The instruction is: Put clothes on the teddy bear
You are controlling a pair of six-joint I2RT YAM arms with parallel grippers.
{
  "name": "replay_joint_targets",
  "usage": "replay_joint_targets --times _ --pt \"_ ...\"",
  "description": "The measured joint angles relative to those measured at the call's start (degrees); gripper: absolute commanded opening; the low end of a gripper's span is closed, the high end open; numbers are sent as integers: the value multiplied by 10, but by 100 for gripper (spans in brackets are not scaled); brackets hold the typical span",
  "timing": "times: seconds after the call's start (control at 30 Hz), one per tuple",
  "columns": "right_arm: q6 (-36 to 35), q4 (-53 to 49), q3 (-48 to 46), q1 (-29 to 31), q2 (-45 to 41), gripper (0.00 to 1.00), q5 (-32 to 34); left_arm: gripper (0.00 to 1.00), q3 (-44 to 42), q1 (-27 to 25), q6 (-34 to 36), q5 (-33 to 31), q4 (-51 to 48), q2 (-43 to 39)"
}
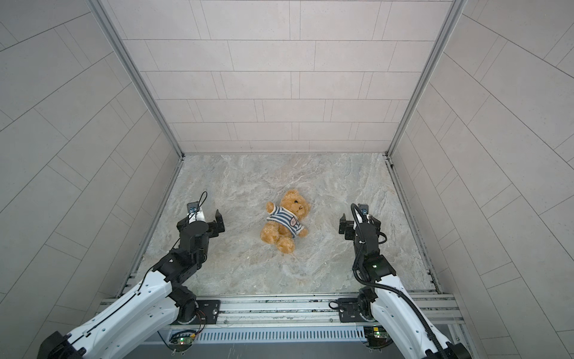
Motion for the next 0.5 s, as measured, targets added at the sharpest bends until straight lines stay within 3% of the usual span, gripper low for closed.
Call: replay_joint_targets --times 0.3,0.5 --pt "-40 105 -18 -19 63 99 14 100 -57 66 63 3 141 66" --pt "-54 190 -22 -29 163 98 29 100 -88 103 75 33 229 117"
